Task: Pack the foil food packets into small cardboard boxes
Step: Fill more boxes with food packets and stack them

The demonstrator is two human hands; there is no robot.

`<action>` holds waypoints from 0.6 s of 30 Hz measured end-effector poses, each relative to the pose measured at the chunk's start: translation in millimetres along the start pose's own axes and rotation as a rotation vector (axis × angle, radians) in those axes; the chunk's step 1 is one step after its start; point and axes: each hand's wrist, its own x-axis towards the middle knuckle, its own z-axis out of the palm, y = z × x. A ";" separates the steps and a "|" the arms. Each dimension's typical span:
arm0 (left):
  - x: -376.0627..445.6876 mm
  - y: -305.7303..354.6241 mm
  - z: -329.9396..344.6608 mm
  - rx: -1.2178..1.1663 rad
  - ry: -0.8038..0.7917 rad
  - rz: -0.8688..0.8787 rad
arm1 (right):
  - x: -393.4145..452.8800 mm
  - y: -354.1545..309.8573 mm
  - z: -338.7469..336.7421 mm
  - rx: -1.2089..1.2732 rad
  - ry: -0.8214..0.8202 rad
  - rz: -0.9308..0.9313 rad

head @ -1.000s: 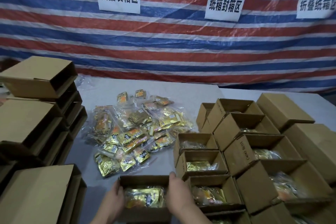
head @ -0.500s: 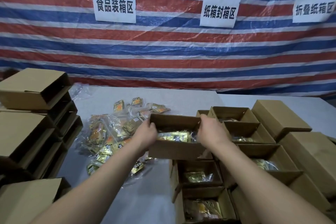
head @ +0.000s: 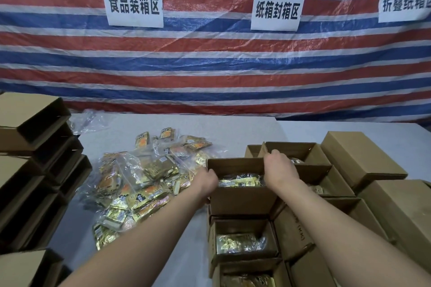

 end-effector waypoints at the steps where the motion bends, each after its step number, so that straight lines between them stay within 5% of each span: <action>1: 2.9 -1.2 1.8 0.010 0.001 -0.005 | 1.8 0.9 3.5 -0.001 -0.004 0.002; 18: 13.9 -5.9 12.2 0.140 0.046 -0.033 | 9.8 3.2 17.4 -0.097 0.006 -0.033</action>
